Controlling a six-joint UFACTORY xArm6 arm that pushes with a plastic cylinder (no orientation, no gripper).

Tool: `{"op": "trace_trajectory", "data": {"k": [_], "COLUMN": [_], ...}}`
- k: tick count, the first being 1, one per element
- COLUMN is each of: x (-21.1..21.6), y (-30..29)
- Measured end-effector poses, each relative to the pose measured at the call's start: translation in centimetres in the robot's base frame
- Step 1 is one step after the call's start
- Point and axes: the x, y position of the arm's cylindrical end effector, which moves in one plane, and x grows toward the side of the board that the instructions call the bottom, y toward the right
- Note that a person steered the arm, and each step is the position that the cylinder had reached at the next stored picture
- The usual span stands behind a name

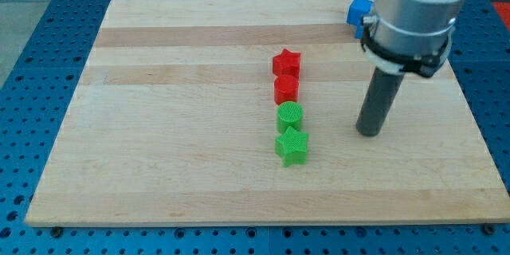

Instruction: Push the yellow heart left and down a bit

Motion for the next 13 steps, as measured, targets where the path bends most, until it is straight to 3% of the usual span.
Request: {"op": "trace_trajectory", "data": {"k": [6,8,12,13], "x": [-20.2,-25.6,-25.5,-24.5], "y": [16.2,17.7,4.2,3.5]}}
